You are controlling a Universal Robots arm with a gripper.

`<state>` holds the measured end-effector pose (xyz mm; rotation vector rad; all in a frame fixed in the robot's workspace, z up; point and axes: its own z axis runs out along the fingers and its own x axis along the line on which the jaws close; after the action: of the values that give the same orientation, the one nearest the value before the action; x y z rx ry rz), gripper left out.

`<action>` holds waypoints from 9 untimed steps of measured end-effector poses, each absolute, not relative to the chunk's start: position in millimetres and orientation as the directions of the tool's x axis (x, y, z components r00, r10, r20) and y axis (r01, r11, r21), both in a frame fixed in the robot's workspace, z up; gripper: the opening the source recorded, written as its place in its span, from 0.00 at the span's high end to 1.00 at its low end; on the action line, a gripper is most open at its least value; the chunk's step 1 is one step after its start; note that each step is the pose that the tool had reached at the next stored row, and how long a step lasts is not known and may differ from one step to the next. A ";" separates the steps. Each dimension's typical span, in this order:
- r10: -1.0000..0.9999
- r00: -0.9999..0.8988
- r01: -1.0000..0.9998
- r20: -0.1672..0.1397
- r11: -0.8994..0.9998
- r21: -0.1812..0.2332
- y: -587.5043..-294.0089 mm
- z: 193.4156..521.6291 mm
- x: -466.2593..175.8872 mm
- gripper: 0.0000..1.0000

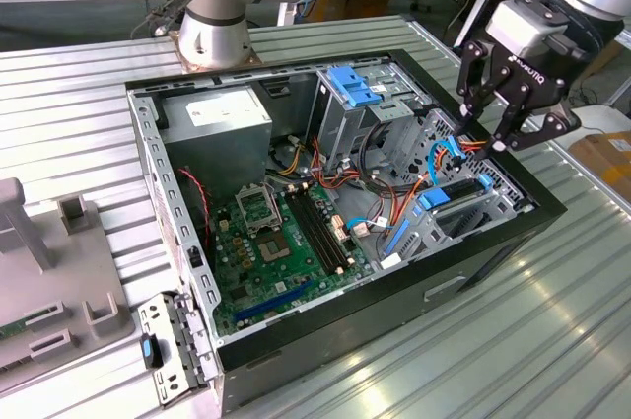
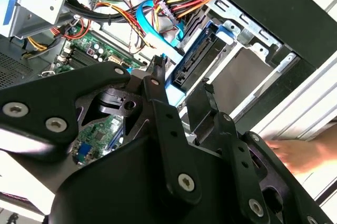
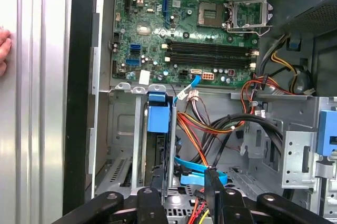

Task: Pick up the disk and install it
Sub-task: 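Insert the first disk wire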

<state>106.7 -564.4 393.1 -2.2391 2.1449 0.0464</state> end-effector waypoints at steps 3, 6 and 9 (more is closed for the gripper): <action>-0.994 0.094 -0.996 -0.050 -0.094 -0.009 -564.5 392.7 107.6 0.56; -0.987 0.155 -0.988 -0.050 -0.155 -0.009 -564.4 391.8 109.0 0.56; -0.983 0.178 -0.984 -0.050 -0.178 -0.009 -564.0 391.5 110.4 0.56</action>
<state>110.4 -564.0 391.5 -2.3811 1.9891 0.0507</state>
